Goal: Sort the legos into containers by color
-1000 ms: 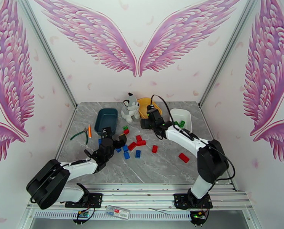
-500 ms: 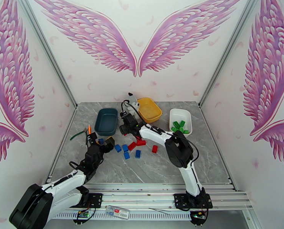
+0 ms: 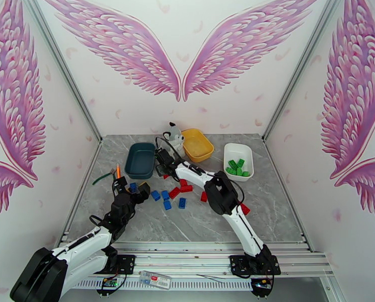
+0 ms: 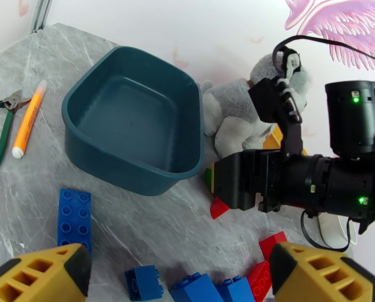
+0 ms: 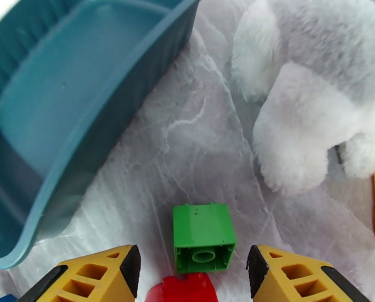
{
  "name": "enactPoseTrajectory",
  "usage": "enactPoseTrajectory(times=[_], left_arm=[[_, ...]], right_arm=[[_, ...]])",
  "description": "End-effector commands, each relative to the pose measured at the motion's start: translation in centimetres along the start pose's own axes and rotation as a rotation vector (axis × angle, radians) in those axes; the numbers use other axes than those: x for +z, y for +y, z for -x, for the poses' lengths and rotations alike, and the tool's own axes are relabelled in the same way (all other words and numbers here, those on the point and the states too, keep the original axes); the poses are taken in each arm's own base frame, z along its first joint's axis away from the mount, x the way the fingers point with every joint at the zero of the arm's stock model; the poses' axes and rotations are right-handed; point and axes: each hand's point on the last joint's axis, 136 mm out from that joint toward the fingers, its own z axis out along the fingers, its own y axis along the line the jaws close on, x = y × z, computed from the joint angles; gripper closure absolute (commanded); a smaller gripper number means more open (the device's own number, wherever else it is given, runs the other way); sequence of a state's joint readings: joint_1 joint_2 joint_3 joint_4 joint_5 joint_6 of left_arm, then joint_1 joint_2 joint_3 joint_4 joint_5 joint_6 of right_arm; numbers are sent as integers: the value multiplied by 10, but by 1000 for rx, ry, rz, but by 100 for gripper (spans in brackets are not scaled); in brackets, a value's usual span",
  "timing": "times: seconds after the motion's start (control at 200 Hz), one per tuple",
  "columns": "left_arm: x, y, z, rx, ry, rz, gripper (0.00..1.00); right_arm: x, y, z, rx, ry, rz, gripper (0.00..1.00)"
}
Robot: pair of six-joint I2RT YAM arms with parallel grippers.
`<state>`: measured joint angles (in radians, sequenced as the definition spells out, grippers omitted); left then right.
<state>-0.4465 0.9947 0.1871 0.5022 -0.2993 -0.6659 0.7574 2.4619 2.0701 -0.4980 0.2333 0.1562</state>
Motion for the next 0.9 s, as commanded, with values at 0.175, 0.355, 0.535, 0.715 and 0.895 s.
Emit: enactPoseTrajectory(times=[0.175,0.355,0.535,0.715,0.895], left_arm=[[-2,4,-7,8,29,0,1],[-2,2,-6,7,26,-3,1],[0,0,-6,7,29,-12,1],[1,-1,-7,6,33,-15,1],[4,-3,-7,7,37,-18,1]], right_arm=[[15,-15,0,24,39,-25,39],[18,-13,-1,34,53,10,39],[19,-10,-4,31,75,27,43],[22,-6,-7,29,95,52,45],[24,-5,-7,35,104,57,50]])
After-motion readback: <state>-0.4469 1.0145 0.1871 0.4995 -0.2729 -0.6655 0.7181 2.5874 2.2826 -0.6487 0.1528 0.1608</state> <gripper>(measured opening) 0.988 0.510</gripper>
